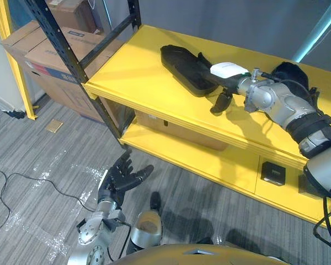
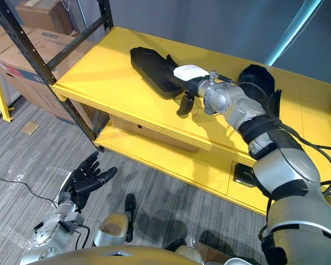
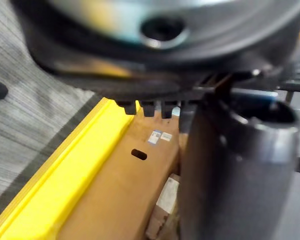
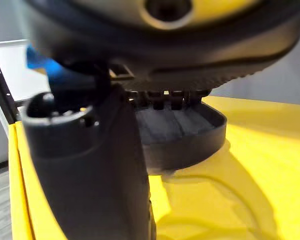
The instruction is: Walk over and take three plastic housings, then place them on the shelf
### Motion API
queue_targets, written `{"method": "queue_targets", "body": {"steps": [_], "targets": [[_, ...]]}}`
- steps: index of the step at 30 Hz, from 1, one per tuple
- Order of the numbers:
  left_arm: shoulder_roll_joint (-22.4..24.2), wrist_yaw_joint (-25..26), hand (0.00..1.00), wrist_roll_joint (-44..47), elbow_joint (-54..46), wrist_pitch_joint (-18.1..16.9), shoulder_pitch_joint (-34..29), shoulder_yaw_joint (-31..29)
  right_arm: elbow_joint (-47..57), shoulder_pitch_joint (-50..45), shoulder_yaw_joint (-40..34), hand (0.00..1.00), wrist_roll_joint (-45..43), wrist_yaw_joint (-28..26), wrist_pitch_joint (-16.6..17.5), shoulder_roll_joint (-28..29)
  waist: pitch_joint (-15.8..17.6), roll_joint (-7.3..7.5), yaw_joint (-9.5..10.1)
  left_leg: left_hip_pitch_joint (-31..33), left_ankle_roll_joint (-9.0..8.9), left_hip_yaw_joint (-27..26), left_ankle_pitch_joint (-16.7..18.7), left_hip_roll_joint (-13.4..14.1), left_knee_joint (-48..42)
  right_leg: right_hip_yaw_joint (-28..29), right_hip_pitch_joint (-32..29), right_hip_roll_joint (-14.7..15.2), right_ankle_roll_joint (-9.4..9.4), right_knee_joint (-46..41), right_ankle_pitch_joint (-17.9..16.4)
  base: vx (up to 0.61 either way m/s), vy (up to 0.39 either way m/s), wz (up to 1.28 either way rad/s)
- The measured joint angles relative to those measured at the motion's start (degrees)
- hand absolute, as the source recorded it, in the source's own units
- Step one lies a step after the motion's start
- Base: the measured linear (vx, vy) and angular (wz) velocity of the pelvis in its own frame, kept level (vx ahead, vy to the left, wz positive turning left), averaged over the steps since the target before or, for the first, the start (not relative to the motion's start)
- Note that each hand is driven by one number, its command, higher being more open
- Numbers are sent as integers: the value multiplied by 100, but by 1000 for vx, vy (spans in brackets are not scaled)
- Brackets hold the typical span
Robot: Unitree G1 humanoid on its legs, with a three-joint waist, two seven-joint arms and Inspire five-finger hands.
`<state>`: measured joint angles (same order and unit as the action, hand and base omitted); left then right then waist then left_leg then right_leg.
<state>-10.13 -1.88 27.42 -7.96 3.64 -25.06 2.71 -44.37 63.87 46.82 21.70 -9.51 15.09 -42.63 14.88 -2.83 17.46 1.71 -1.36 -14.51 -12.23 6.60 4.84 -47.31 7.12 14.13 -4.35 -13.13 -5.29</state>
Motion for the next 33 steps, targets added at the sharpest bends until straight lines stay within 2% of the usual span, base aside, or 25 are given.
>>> {"method": "queue_targets", "body": {"steps": [1, 2, 13, 20, 33], "targets": [[1, -3, 100, 0, 0, 0, 0, 2, 0, 3, -13, 100, 0, -1, 9, 10, 10, 2, 4, 1, 0, 3, 0, 0, 0, -3, 0, 1, 1, -3, -2, 0, 0, 0], [1, -5, 100, 0, 0, 0, 0, 3, 0, 9, -15, 0, 1, -5, 1, 27, 26, 14, 8, 4, 0, 9, 0, 0, 0, -12, 0, 1, 1, -7, -5, 0, 0, 0], [7, -6, 100, 0, 0, 1, -11, 0, -291, 118, -37, 0, 408, -139, -617, 179, 63, 25, 29, -17, -40, 8, 25, 2, 0, -10, -4, 62, 12, -68, -44, 0, 0, 0], [15, -9, 100, 4, -2, 5, 28, 5, -318, 222, -46, 0, 495, -133, -531, 288, 200, -2, 49, -18, -39, -1, 25, 3, -2, 2, -16, 68, 12, -72, -43, 0, 0, 0], [22, 10, 100, 8, -122, 13, 35, 5, -368, 242, -85, 0, 727, 51, -306, 336, 214, 10, 25, -32, -22, -78, 18, 11, -4, 68, -53, 70, 12, -76, -42, 0, 0, -1]]}}
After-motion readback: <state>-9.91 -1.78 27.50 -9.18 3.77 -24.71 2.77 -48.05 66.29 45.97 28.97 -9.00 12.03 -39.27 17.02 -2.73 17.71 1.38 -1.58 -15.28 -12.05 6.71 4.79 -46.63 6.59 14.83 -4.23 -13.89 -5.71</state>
